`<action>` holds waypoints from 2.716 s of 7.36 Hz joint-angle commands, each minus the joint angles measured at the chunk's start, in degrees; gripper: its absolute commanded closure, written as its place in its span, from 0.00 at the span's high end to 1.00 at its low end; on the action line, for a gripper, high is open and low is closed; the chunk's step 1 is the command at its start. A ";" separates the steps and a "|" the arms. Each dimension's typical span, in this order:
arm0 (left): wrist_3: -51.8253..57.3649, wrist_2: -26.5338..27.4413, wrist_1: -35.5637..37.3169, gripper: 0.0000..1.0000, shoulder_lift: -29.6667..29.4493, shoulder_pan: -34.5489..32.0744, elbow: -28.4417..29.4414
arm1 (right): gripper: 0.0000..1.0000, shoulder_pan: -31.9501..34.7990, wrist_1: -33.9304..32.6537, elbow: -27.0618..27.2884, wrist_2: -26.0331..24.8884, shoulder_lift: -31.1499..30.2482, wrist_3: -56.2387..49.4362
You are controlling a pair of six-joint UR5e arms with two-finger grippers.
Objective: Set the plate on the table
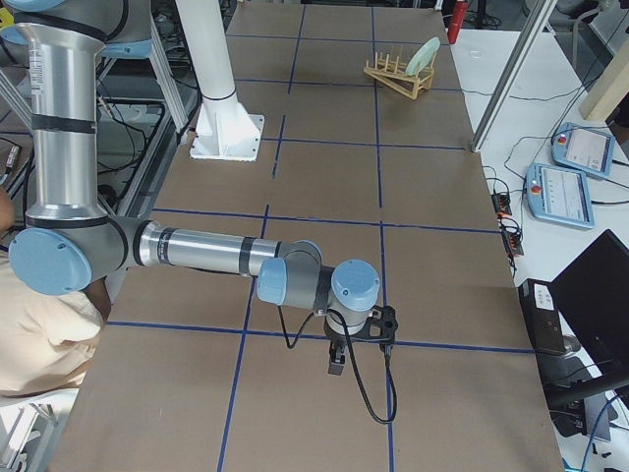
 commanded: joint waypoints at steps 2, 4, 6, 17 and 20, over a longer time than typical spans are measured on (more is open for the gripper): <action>-0.53 0.09 0.09 1.00 -0.72 -0.08 -0.26 | 1.00 0.00 0.00 -0.05 0.00 0.00 0.00; -0.53 5.40 0.09 1.00 -4.29 0.00 -0.35 | 1.00 0.00 0.00 -0.05 0.00 0.00 0.00; -0.44 10.27 -3.31 1.00 -8.08 0.18 0.61 | 1.00 0.00 0.00 0.04 0.00 0.00 0.00; -97.66 12.47 -64.31 1.00 -25.47 23.72 17.11 | 1.00 0.00 0.00 -0.05 0.00 0.00 0.00; -120.80 21.86 -71.45 0.87 -29.52 27.50 24.31 | 1.00 0.00 0.00 0.04 0.00 0.00 0.00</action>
